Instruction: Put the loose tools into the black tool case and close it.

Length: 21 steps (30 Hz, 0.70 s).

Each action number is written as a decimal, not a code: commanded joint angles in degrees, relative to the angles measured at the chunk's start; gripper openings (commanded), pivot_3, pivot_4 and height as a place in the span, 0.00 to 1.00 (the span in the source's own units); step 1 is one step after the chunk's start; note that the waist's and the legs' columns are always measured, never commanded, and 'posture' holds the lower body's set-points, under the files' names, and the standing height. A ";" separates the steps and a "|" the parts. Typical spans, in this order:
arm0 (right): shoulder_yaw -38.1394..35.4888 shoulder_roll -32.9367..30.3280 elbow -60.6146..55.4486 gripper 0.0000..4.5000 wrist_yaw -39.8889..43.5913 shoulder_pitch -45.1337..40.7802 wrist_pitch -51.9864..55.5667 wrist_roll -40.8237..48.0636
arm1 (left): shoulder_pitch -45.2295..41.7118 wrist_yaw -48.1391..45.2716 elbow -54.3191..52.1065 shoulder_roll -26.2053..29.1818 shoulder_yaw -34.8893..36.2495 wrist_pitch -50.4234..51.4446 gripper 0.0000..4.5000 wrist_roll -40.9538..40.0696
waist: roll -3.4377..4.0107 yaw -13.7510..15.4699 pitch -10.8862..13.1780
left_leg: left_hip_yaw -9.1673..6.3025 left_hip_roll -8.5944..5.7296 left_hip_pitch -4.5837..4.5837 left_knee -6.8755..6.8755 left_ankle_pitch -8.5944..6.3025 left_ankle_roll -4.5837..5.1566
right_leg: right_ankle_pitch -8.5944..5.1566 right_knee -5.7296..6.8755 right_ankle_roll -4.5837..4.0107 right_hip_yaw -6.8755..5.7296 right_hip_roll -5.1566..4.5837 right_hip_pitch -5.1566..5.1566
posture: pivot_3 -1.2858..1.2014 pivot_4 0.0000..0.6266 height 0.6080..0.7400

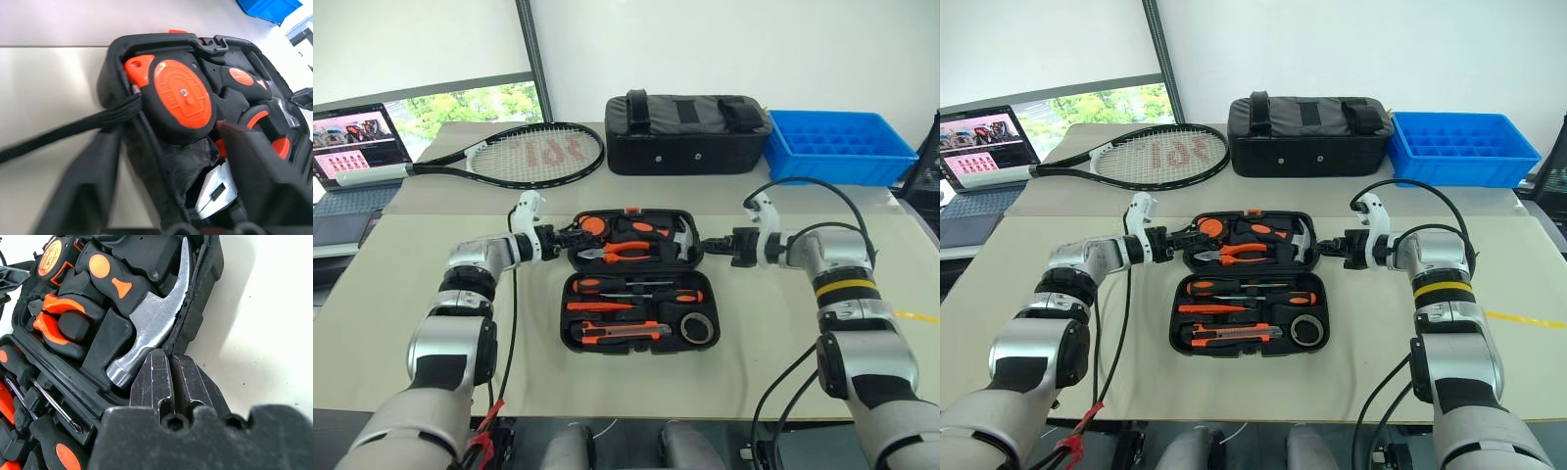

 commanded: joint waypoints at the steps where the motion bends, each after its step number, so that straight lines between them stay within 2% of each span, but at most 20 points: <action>1: -2.10 -0.77 -3.03 0.00 0.02 -0.46 -1.00 1.34 | -1.88 -1.71 -0.76 0.83 2.74 1.00 0.35 -1.38 | 0.00 0.03 0.00 | 0.00 0.00 -0.01 0.00 0.00 0.00 | 0.00 0.00 0.00 0.00 0.00 0.00 | 0.52 0.24 0.76; 5: -2.39 -0.76 -3.25 0.00 -0.14 -0.30 -0.90 1.41 | -0.73 -4.82 -2.74 1.40 2.27 3.09 0.01 -0.58 | 0.00 0.03 0.00 | -0.01 0.00 -0.02 0.00 0.01 -0.02 | 0.00 0.01 0.00 -0.02 0.00 0.00 | 0.52 0.24 0.76; 12: -4.59 0.02 -3.42 0.00 -1.20 -0.59 -3.82 2.23 | -0.28 -4.40 -4.59 1.35 3.68 2.78 0.00 -0.70 | 0.01 0.04 0.00 | -0.02 0.00 -0.01 -0.01 0.01 -0.02 | 0.00 0.01 0.00 -0.03 0.00 0.00 | 0.52 0.24 0.76; 17: -7.06 0.34 -3.99 0.00 -2.27 -0.22 -10.55 2.95 | -0.47 -4.02 -7.07 1.58 6.24 -3.07 0.00 -1.51 | 0.01 0.07 0.02 | -0.03 0.00 -0.05 -0.03 0.08 -0.14 | 0.00 0.01 0.00 -0.04 -0.01 -0.01 | 0.52 0.24 0.76; 21: -7.33 0.69 -5.81 0.00 -1.64 1.35 -17.57 2.49 | 0.27 -1.35 -9.47 1.04 5.04 -12.69 0.00 1.53 | 0.01 0.10 0.04 | -0.03 0.01 -0.11 -0.05 0.12 -0.21 | 0.00 0.01 0.01 -0.04 -0.01 -0.04 | 0.52 0.24 0.76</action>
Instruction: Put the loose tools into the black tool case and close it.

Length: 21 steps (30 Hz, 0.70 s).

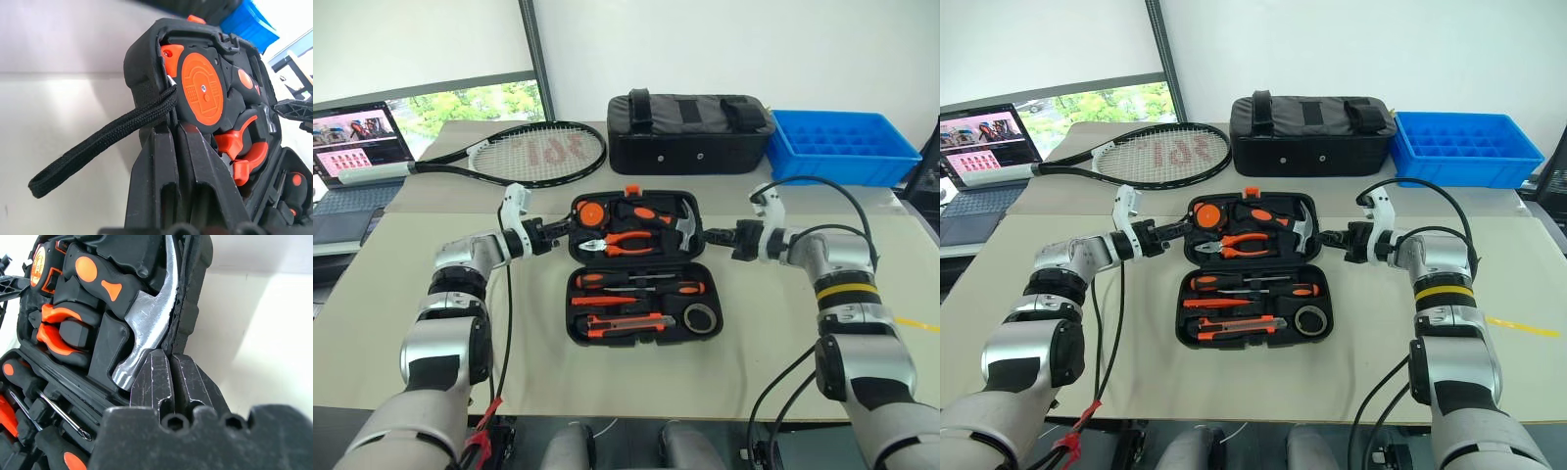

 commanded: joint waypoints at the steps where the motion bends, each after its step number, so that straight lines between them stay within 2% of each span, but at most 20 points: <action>1: -2.77 -0.54 -5.15 0.00 0.89 0.21 -8.44 1.36 | -0.19 1.57 -5.56 0.25 0.00 -11.55 0.00 1.90 | 0.01 0.00 0.00 | 0.00 0.00 -0.01 -0.03 0.00 0.00 | 0.00 0.01 0.00 0.00 0.00 0.00 | 0.52 0.24 0.76; 7: -1.07 -0.02 -7.08 0.00 1.06 3.67 -18.91 -0.71 | 4.07 2.09 -8.85 -0.34 -4.43 -27.10 0.00 7.69 | 0.01 0.02 0.00 | 0.00 0.02 -0.04 -0.10 0.03 -0.05 | 0.01 0.02 -0.01 0.02 0.00 0.00 | 0.52 0.24 0.76; 12: 0.45 -0.11 -8.23 0.00 2.01 6.41 -26.11 -2.59 | 6.24 4.35 -9.28 -0.54 -5.10 -34.79 0.00 9.49 | 0.02 0.19 0.00 | 0.02 0.01 -0.03 -0.06 0.03 -0.05 | 0.02 0.02 -0.01 0.02 -0.02 0.02 | 0.52 0.24 0.76; 21: 1.96 -2.89 -11.36 0.00 5.16 15.83 -53.29 -7.40 | 16.40 9.46 -12.62 3.20 -9.09 -61.56 0.00 18.23 | 0.03 0.12 -0.01 | 0.04 0.02 0.21 -0.07 0.02 -0.04 | 0.01 -0.01 0.00 0.07 -0.01 0.15 | 0.52 0.24 0.76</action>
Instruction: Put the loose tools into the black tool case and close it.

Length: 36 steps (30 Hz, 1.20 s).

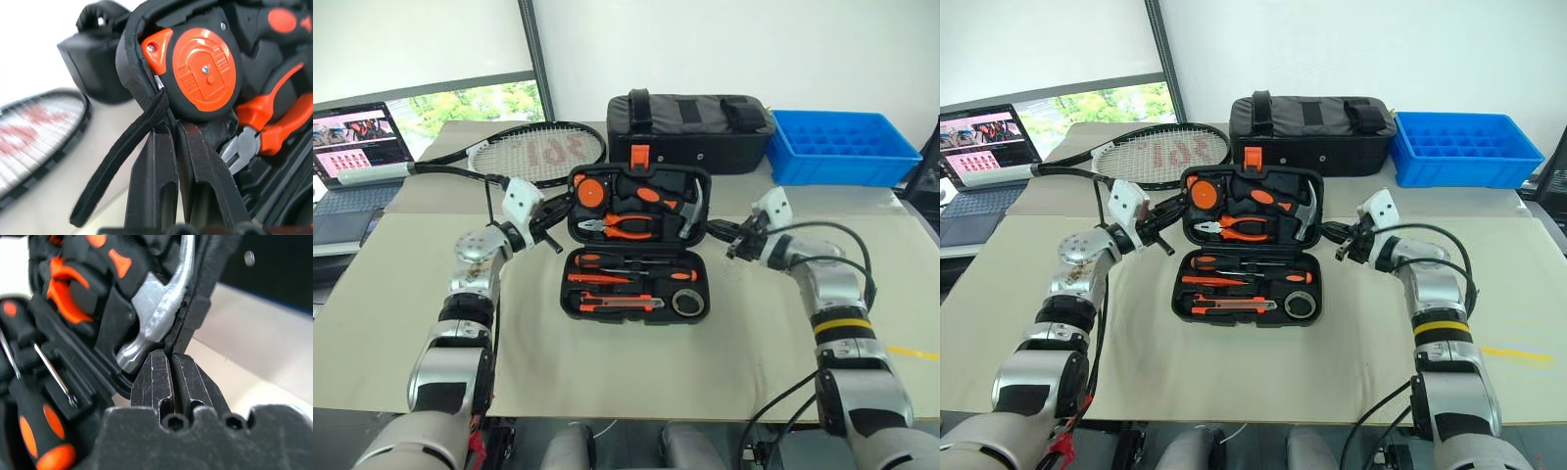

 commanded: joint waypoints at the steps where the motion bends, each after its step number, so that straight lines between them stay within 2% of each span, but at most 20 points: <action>1: -0.43 -3.08 -2.96 0.00 1.97 2.07 -12.35 -1.83 | 4.21 2.53 -2.84 3.95 -2.08 -12.42 0.00 5.95 | 0.00 0.04 0.00 | 0.02 0.00 0.03 0.00 0.00 0.00 | 0.00 -0.01 0.00 0.01 -0.01 0.02 | 0.52 0.24 0.76; 8: 0.38 -8.17 -4.86 0.00 5.24 7.62 -23.17 -3.80 | 11.77 8.92 -3.81 9.97 -5.52 -32.27 0.00 15.50 | 0.01 0.42 0.00 | 0.10 -0.01 0.33 0.06 0.00 0.00 | 0.00 -0.03 0.00 0.06 -0.09 0.30 | 0.52 0.24 0.76; 9: 0.90 -9.57 -5.85 0.17 6.47 9.48 -23.58 -4.04 | 13.32 9.30 -4.06 11.35 -6.11 -34.47 0.16 16.77 | 0.02 0.52 -0.01 | 0.11 -0.01 0.32 0.10 0.00 0.00 | 0.00 -0.04 0.00 0.06 -0.10 0.33 | 0.52 0.24 0.76; 10: 1.08 -11.49 -8.05 0.21 7.83 12.61 -21.82 -3.69 | 15.81 8.48 -4.59 12.97 -6.49 -35.87 0.20 16.36 | 0.02 0.57 -0.01 | 0.12 -0.02 0.36 0.09 0.00 0.00 | 0.00 -0.05 0.00 0.06 -0.12 0.37 | 0.52 0.24 0.76; 12: 1.15 -14.70 -12.45 0.34 9.74 17.87 -17.79 -2.70 | 19.44 8.19 -5.67 15.41 -6.58 -36.93 0.35 15.43 | 0.05 0.70 -0.04 | 0.16 -0.01 0.45 0.02 -0.02 0.04 | 0.00 -0.12 0.01 0.08 -0.15 0.47 | 0.52 0.24 0.76; 13: 1.04 -16.43 -15.39 0.45 10.76 20.87 -15.80 -1.81 | 21.24 8.26 -5.94 16.47 -5.94 -36.36 0.46 14.10 | 0.05 0.75 -0.04 | 0.20 0.04 0.49 -0.02 -0.07 0.09 | -0.01 -0.14 0.00 0.05 -0.17 0.50 | 0.52 0.24 0.76; 14: 0.86 -17.94 -18.47 0.51 11.49 23.61 -13.30 -0.76 | 22.61 8.63 -5.90 17.49 -5.37 -35.97 0.51 13.30 | 0.04 0.82 -0.03 | 0.21 0.08 0.48 -0.03 -0.08 0.12 | -0.01 -0.16 0.00 0.03 -0.17 0.50 | 0.52 0.24 0.76; 19: 0.15 -23.94 -41.54 0.52 13.82 39.36 8.10 9.37 | 26.63 8.65 0.49 21.11 -2.94 -31.83 0.86 10.06 | 0.07 1.19 -0.05 | 0.23 0.15 0.47 0.00 -0.08 0.11 | -0.06 -0.05 -0.06 0.01 -0.15 0.44 | 0.52 0.24 0.76; 22: 1.80 -24.02 -52.18 0.52 11.30 42.82 18.29 14.12 | 25.03 8.01 3.19 20.83 -1.38 -25.96 0.86 7.16 | -0.01 0.55 -0.02 | 0.25 0.20 0.63 -0.01 -0.08 0.10 | -0.19 0.00 0.11 0.00 -0.10 0.74 | 0.52 0.24 0.76; 26: 9.37 -19.07 -57.40 0.52 6.41 39.22 26.24 12.70 | 16.48 6.90 6.21 18.47 1.67 -13.10 0.86 1.79 | -0.53 0.25 0.06 | 0.18 0.19 0.96 0.01 -0.01 0.07 | -0.34 0.07 0.32 -0.16 -0.04 0.74 | 0.52 0.24 0.76; 31: 14.96 -11.75 -48.98 0.52 0.90 29.94 24.60 5.05 | 6.69 4.31 5.09 15.82 3.15 -3.75 0.86 -1.96 | -0.66 0.38 0.00 | 0.11 0.13 0.58 0.15 0.12 0.17 | -0.28 0.03 0.32 -0.20 -0.02 0.48 | 0.52 0.24 0.76; 36: 10.24 -4.47 -32.69 0.52 -9.45 16.03 17.36 -0.66 | -2.31 -2.93 -3.65 10.68 0.47 3.40 0.86 -4.84 | -0.67 0.84 -0.01 | 0.11 0.08 0.05 0.14 0.15 0.17 | 0.03 0.04 -0.07 -0.19 -0.01 -0.05 | 0.52 0.24 0.76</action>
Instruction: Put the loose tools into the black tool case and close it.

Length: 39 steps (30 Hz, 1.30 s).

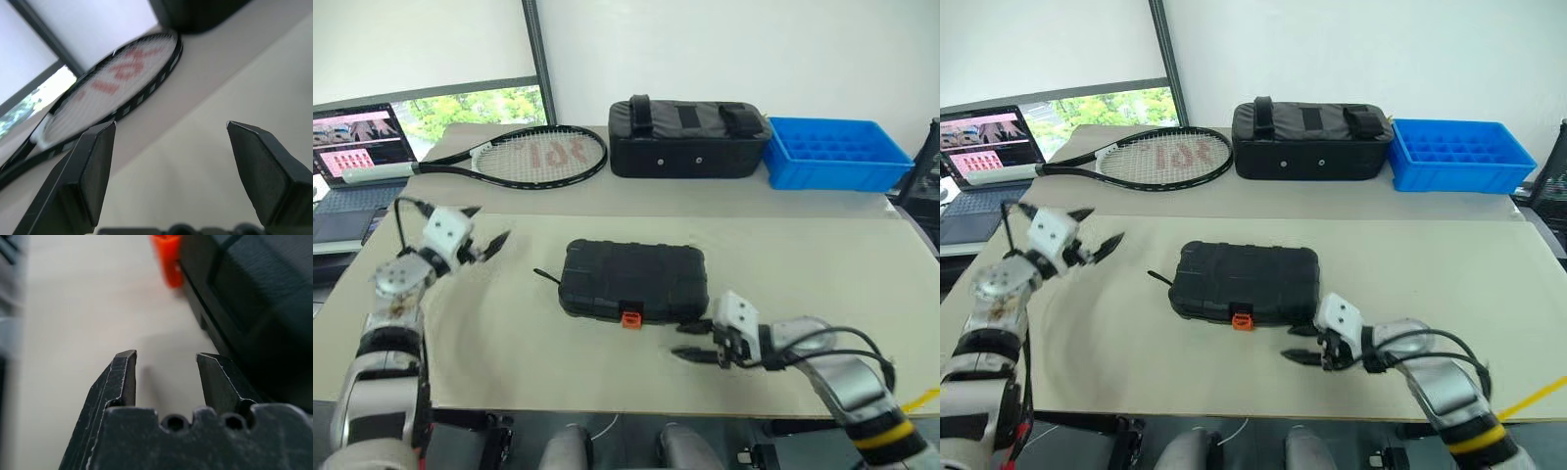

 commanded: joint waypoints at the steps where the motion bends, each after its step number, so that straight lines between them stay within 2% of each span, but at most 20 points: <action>1: -6.55 2.10 8.06 0.52 -7.60 -8.16 -6.16 -2.60 | -4.26 -4.92 -8.58 -2.49 -1.77 3.70 0.86 -2.44 | 0.03 0.21 0.00 | 0.00 -0.01 -0.01 0.00 0.00 0.00 | 0.01 0.00 -0.01 0.01 0.00 -0.01 | 0.52 0.24 0.76; 5: -8.42 2.87 14.01 0.52 -11.21 -11.74 -9.27 -4.71 | -6.14 -7.26 -16.02 -7.93 -4.70 8.82 0.86 -3.12 | 0.25 0.76 -0.13 | 0.01 0.00 0.02 -0.07 0.00 0.01 | 0.02 -0.01 -0.02 0.02 0.01 0.01 | 0.52 0.24 0.76; 7: -8.89 3.12 13.27 0.52 -11.28 -11.00 -8.63 -4.48 | -6.74 -7.38 -18.32 -11.00 -6.34 11.26 0.86 -3.04 | 0.26 0.84 -0.14 | -0.03 0.03 0.02 -0.12 -0.02 0.05 | 0.02 -0.01 -0.02 0.01 0.06 0.02 | 0.52 0.24 0.76; 10: -8.92 3.51 6.30 0.52 -10.68 -6.91 -3.58 -2.18 | -6.61 -8.09 -19.94 -14.60 -9.70 13.90 0.86 -1.31 | 0.28 0.90 -0.16 | -0.08 0.03 -0.05 -0.13 -0.05 0.09 | 0.01 -0.04 -0.02 0.01 0.07 0.02 | 0.52 0.24 0.76; 13: -8.75 4.20 0.67 0.52 -11.24 -4.06 1.18 -1.16 | -5.91 -9.58 -21.11 -15.85 -11.84 15.98 0.86 -0.56 | 0.31 0.66 -0.16 | -0.09 0.00 -0.18 -0.10 -0.04 0.08 | 0.01 -0.06 -0.02 0.10 0.06 0.00 | 0.52 0.24 0.76; 17: -5.70 8.08 -10.14 0.52 -16.33 1.33 9.22 -1.42 | -5.32 -9.38 -18.88 -16.49 -17.04 19.14 0.86 4.84 | 0.34 0.39 -0.18 | -0.08 -0.06 -0.08 -0.10 -0.04 0.08 | 0.00 -0.12 0.01 0.21 0.07 0.02 | 0.52 0.24 0.76; 20: -3.78 11.64 -14.16 0.52 -20.18 3.01 14.23 -2.17 | -5.32 -7.11 -15.35 -16.50 -19.21 19.35 0.86 8.83 | 0.33 0.25 -0.18 | -0.20 -0.03 -0.03 -0.09 -0.03 0.06 | -0.12 -0.04 0.20 0.22 0.19 0.02 | 0.52 0.24 0.76; 25: -0.42 16.25 -14.28 0.82 -26.79 3.68 16.59 -6.07 | -5.98 -3.86 -9.30 -17.66 -21.10 18.62 0.86 12.65 | 0.34 0.43 -0.49 | -0.29 -0.06 0.06 0.04 -0.01 0.03 | -0.16 -0.02 0.29 0.27 0.23 0.18 | 0.52 0.24 0.76; 32: -1.03 21.67 -12.13 0.82 -32.78 2.74 16.60 -7.58 | -5.65 -2.98 -8.27 -19.26 -21.10 18.46 0.86 12.84 | 0.27 0.55 -0.70 | -0.29 -0.06 0.10 0.02 -0.01 0.03 | -0.22 -0.02 0.39 0.26 0.23 0.20 | 0.52 0.24 0.76; 37: -1.37 23.44 -10.99 0.82 -33.43 1.81 16.66 -7.09 | -5.66 -2.83 -8.07 -19.63 -20.94 18.42 0.86 13.07 | 0.25 0.56 -0.72 | -0.30 -0.06 0.08 0.03 -0.01 0.03 | -0.22 -0.02 0.38 0.27 0.23 0.20 | 0.52 0.24 0.76; 39: -1.35 23.77 -10.81 0.70 -33.72 1.83 16.39 -7.19 | -5.82 -2.71 -7.74 -19.74 -20.87 18.33 0.86 13.15 | 0.25 0.57 -0.73 | -0.31 -0.06 0.06 0.03 -0.01 0.03 | -0.22 -0.03 0.38 0.26 0.23 0.20 | 0.52 0.24 0.76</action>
